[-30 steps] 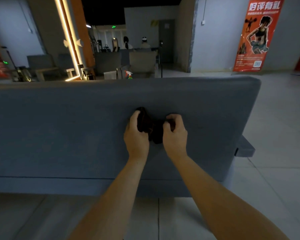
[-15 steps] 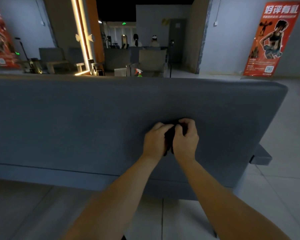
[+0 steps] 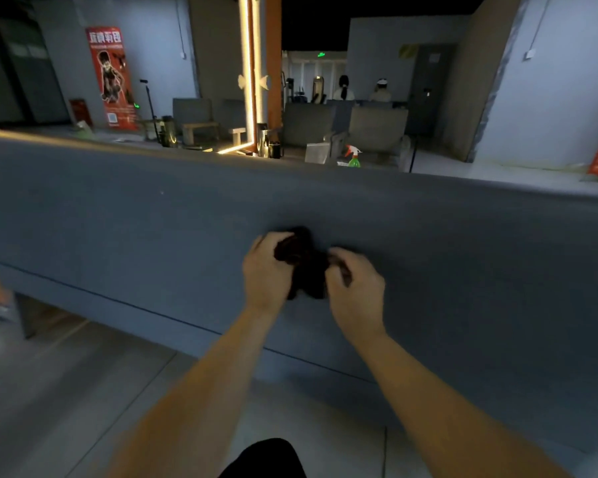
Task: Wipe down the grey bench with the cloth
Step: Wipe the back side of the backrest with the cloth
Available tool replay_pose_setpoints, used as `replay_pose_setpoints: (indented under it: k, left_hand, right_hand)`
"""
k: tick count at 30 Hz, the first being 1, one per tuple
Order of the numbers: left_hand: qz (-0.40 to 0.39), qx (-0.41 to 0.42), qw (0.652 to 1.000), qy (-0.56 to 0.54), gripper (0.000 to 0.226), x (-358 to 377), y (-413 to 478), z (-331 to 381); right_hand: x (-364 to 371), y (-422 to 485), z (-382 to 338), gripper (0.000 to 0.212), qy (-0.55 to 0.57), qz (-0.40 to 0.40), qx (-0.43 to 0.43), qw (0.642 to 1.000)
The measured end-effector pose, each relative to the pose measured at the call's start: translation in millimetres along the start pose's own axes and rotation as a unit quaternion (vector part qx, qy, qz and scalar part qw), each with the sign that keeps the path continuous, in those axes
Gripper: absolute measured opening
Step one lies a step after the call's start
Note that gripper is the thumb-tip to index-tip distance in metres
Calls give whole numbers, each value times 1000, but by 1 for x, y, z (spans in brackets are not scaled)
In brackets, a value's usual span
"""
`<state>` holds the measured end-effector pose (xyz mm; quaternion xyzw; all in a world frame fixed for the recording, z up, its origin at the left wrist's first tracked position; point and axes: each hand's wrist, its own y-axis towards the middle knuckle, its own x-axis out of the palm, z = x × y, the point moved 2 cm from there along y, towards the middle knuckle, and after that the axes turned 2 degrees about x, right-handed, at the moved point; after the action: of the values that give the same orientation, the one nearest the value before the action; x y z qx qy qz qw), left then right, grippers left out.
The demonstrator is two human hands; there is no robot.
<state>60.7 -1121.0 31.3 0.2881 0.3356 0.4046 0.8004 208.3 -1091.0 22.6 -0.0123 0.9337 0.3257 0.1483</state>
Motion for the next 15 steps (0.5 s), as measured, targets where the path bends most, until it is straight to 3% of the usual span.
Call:
replay_pose_setpoints:
  k: [4,7,10,15]
  left_hand:
    - [-6,-57,998,-8,30,-17,13,-34]
    - [26,-96,994,-42,31,-20,11,-52]
    - [10,-114,992,-48,32,-12,10,-52]
    - [-104,16,994,-7,18,17,-9,-26]
  right_hand:
    - [52,-6,-10,33,36,-65,84,994]
    - [57,1,-5,19,61,-15,81,995]
    - [59,6,-11,16,64,4,72,995]
    - [58,19,-22,17,47,50,56,996]
